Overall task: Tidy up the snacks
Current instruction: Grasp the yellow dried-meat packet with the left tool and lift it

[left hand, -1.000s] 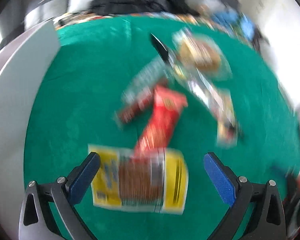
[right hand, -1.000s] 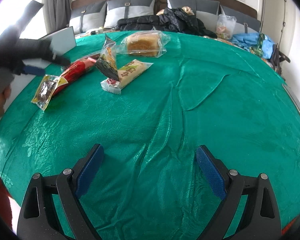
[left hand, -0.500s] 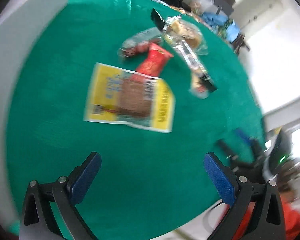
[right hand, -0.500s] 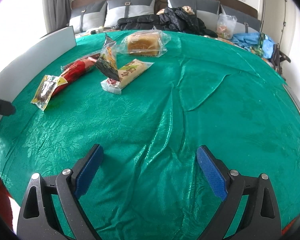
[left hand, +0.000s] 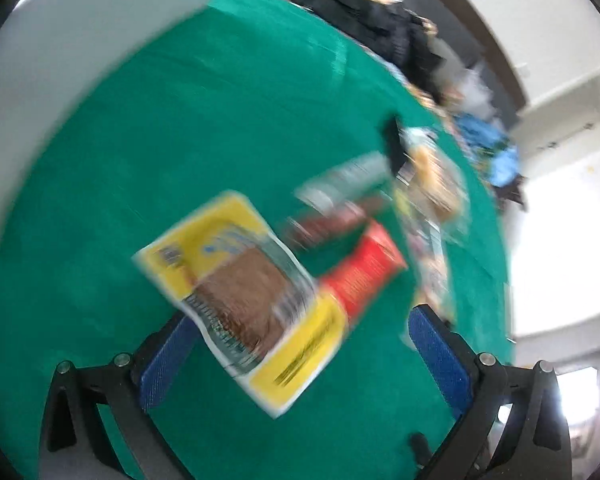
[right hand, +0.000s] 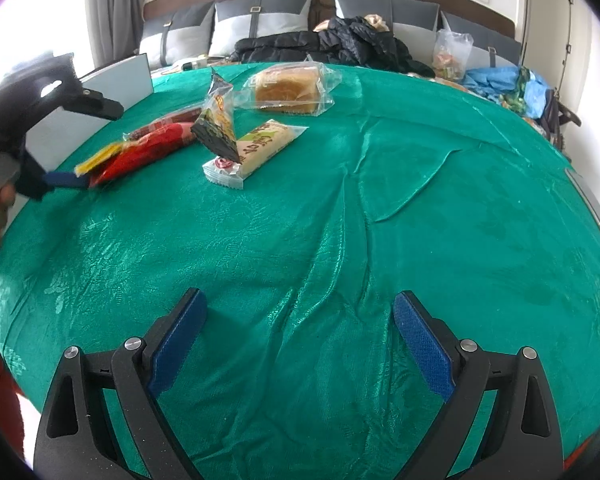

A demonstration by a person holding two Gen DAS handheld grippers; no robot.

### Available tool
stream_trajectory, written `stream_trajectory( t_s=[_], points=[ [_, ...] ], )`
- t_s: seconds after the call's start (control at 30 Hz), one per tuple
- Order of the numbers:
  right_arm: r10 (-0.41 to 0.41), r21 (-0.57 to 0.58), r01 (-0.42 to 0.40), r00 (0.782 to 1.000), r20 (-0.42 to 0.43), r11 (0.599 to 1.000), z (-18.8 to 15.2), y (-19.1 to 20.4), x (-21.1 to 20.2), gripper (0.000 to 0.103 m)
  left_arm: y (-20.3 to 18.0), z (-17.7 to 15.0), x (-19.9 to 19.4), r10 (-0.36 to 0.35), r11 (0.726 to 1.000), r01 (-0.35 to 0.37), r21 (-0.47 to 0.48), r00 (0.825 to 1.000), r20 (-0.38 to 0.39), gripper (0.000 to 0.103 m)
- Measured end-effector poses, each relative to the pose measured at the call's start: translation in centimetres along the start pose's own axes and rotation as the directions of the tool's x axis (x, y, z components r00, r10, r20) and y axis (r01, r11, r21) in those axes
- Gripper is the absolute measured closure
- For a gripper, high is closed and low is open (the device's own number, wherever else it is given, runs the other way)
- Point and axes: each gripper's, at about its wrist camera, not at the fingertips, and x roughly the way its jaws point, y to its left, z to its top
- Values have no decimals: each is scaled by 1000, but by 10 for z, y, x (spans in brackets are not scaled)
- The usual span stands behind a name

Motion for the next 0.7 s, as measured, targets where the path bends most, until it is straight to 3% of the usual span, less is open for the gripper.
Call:
stream_trajectory(
  t_s=[0.3,0.43,0.5,0.53,0.57,0.6,0.63,0.67,0.7],
  points=[
    [0,0,0,1000,1,1000,0,0,0,6,16,8,-10,157,983,-156,91,988,0,1],
    [1,0,-1,1000,2,1000,0,0,0,6,15,7,1,275,955,-276,105,961,22,1],
    [1,0,-1,1000,2,1000,0,0,0,6,9,6,11,374,916,-374,143,927,32,4],
    [1,1,-1,1000,2,1000,0,0,0,6,6,5,14,408,898,-409,163,912,42,16],
    [1,0,-1,1000,2,1000,0,0,0,6,0,0,18,472,851,-477,220,878,76,24],
    [1,0,-1,1000,2,1000,0,0,0,6,-5,-4,17,447,849,-458,262,888,105,38],
    [1,0,-1,1000,2,1000,0,0,1,6,-7,-7,17,438,847,-448,286,893,101,45],
    [2,0,-2,1000,2,1000,0,0,1,6,-9,-13,14,444,825,-459,329,887,126,63],
    [2,0,-2,1000,2,1000,0,1,1,6,-11,-15,11,432,820,-453,350,891,141,71]
  ],
)
